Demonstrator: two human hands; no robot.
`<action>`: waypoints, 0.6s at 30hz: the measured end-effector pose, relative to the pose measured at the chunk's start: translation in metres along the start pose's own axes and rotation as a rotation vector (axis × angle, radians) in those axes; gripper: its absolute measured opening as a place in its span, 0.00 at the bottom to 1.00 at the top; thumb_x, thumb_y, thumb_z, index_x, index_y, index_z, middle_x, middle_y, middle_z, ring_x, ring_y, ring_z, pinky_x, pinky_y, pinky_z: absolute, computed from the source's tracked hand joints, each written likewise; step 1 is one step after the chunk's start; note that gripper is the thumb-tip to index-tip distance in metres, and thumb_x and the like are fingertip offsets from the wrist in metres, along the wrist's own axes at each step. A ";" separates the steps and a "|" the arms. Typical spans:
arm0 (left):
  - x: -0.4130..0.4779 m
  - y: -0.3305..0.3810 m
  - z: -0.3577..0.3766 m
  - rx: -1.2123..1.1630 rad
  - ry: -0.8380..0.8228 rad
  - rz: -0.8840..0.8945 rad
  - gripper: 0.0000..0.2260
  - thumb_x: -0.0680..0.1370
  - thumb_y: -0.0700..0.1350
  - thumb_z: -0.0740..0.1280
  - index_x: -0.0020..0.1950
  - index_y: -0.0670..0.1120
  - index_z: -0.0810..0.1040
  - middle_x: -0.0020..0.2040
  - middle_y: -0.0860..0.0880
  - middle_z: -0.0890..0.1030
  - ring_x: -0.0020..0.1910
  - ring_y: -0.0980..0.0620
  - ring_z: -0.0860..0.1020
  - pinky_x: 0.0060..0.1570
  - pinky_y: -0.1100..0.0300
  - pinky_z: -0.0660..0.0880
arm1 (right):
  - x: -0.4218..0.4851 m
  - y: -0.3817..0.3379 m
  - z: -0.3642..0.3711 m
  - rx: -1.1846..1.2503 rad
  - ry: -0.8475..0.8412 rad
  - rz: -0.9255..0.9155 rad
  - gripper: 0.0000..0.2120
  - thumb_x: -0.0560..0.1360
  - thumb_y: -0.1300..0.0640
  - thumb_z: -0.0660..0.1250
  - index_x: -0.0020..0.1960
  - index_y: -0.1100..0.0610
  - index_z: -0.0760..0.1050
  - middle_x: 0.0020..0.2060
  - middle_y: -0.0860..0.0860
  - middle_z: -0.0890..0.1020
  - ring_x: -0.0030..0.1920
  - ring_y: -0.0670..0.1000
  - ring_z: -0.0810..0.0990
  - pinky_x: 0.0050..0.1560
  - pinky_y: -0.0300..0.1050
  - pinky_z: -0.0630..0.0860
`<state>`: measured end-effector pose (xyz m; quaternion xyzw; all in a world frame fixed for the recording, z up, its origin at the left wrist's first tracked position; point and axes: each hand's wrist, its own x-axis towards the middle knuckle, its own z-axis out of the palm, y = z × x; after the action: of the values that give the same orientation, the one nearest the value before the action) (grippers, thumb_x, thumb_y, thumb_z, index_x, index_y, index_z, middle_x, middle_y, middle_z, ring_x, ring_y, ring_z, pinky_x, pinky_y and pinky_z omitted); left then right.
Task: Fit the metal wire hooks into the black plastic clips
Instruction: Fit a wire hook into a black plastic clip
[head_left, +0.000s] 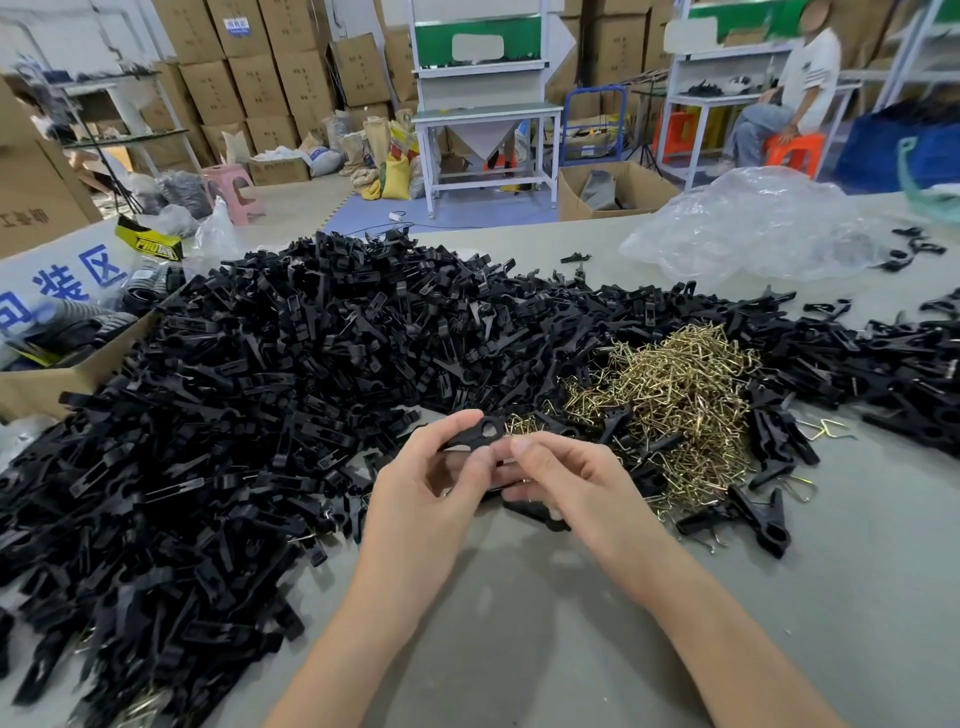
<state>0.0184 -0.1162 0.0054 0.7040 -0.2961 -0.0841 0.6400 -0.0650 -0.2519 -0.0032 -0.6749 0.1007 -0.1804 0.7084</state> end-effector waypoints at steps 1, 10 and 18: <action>0.000 0.001 0.000 -0.026 -0.007 -0.005 0.13 0.79 0.41 0.71 0.58 0.58 0.80 0.42 0.54 0.86 0.43 0.58 0.84 0.44 0.70 0.76 | 0.000 0.000 0.000 0.005 0.006 -0.005 0.11 0.83 0.54 0.64 0.51 0.53 0.86 0.49 0.52 0.87 0.53 0.49 0.85 0.53 0.39 0.80; -0.001 0.005 0.004 -0.137 -0.060 -0.080 0.10 0.79 0.41 0.69 0.58 0.52 0.81 0.45 0.55 0.87 0.47 0.60 0.85 0.45 0.72 0.76 | 0.003 0.004 0.000 0.062 0.080 -0.060 0.11 0.79 0.55 0.69 0.61 0.54 0.80 0.52 0.52 0.86 0.51 0.52 0.86 0.50 0.47 0.83; -0.006 0.003 0.011 -0.021 -0.034 -0.020 0.09 0.79 0.42 0.69 0.55 0.54 0.83 0.45 0.57 0.86 0.42 0.60 0.84 0.41 0.73 0.74 | 0.004 0.004 0.002 0.069 0.108 -0.029 0.06 0.81 0.60 0.67 0.57 0.56 0.80 0.52 0.52 0.87 0.54 0.55 0.86 0.57 0.55 0.82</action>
<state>0.0069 -0.1223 0.0050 0.6986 -0.2992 -0.1056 0.6413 -0.0601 -0.2515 -0.0062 -0.6407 0.1228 -0.2299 0.7222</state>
